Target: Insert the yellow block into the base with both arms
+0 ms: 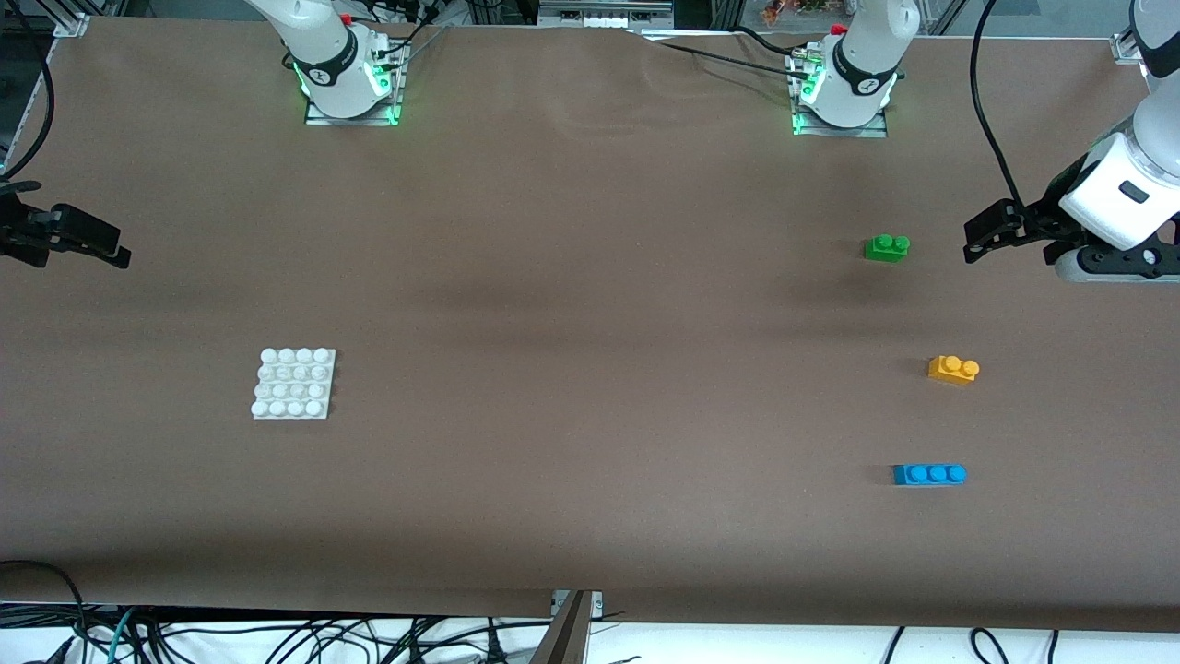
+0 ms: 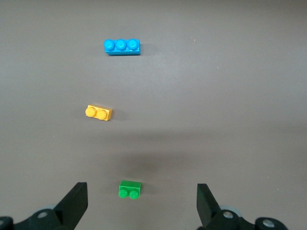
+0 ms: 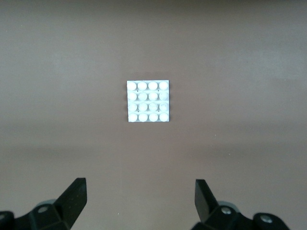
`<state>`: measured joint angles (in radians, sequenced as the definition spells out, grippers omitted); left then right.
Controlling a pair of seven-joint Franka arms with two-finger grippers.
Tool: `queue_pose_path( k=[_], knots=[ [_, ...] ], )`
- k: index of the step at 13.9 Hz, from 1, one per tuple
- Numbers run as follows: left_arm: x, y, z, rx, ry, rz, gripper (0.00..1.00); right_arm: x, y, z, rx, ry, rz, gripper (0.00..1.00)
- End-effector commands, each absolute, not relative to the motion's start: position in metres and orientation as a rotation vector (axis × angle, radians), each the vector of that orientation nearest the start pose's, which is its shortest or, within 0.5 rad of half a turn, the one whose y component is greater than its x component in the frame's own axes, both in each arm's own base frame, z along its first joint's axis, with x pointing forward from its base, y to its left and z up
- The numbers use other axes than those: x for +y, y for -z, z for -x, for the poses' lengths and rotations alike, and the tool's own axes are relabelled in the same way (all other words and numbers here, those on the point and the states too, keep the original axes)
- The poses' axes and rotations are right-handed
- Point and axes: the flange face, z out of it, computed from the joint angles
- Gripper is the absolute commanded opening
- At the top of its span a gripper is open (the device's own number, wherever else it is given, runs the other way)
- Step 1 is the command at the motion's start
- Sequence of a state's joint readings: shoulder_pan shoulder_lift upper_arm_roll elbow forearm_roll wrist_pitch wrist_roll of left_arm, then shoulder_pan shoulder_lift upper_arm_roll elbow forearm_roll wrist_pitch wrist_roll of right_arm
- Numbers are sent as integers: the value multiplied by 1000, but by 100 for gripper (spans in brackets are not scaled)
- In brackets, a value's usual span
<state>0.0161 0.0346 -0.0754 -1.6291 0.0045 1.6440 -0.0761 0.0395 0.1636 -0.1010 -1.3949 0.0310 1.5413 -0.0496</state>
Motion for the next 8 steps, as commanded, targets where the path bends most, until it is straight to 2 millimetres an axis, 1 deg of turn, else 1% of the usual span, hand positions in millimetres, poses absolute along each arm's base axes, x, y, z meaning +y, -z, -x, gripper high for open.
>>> queue_pose_path(
  k=[1,8],
  knots=[
    [-35,-590,-570,-45,-33,3157,100,-30,-612,-600,29,-25,3132,100],
    [-35,-591,-570,-47,-31,3155,100,-31,-611,-601,26,-15,3134,100]
  ],
)
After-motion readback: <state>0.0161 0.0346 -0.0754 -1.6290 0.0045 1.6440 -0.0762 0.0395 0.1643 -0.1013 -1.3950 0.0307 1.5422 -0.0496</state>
